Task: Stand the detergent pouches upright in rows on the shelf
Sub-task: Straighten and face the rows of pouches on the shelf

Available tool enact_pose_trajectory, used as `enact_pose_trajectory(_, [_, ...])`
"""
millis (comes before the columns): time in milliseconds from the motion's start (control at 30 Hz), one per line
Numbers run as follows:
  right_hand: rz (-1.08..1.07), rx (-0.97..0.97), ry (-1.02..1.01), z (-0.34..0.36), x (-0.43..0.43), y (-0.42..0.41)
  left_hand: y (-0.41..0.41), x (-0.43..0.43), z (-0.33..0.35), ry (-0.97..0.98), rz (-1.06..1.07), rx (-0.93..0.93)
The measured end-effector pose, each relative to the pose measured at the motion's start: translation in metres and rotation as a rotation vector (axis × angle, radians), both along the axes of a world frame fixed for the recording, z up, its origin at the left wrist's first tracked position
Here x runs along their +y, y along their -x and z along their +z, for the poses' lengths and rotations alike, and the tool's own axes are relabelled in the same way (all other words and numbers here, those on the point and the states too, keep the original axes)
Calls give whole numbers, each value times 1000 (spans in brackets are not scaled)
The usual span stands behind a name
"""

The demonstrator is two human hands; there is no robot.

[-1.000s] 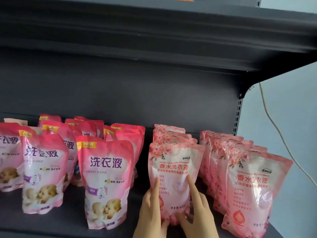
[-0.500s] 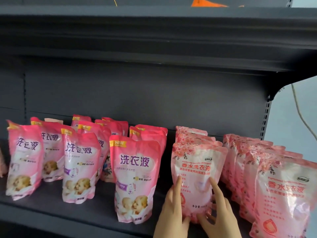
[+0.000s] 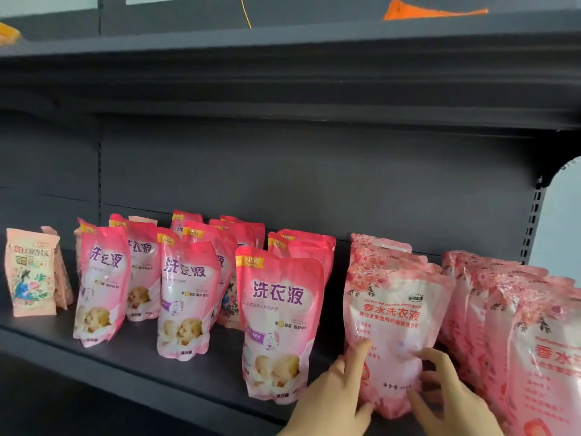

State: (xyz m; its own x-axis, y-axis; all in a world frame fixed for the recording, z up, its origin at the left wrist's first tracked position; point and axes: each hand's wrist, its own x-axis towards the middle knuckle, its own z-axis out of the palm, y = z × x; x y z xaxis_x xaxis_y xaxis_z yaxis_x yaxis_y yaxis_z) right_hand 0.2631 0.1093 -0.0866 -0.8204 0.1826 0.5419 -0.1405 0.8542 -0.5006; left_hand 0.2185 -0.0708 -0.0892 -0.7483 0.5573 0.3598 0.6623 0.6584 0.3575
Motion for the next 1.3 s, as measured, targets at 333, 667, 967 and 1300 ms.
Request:
enact_pose_trajectory(333, [11, -225, -532, 51, -10, -23, -22, -65, 47, 457, -144, 378])
enact_pose_trajectory(667, [45, -254, -694, 58, -101, -29, -18, -173, 44, 494, -64, 479])
enact_pose_trajectory(967, [109, -216, -591, 47, -213, -27, 1, -273, 39, 433, 41, 467])
enact_pose_trajectory(1300, [168, -55, -482, 122, -281, 23, 44, -332, 110, 202, 119, 576])
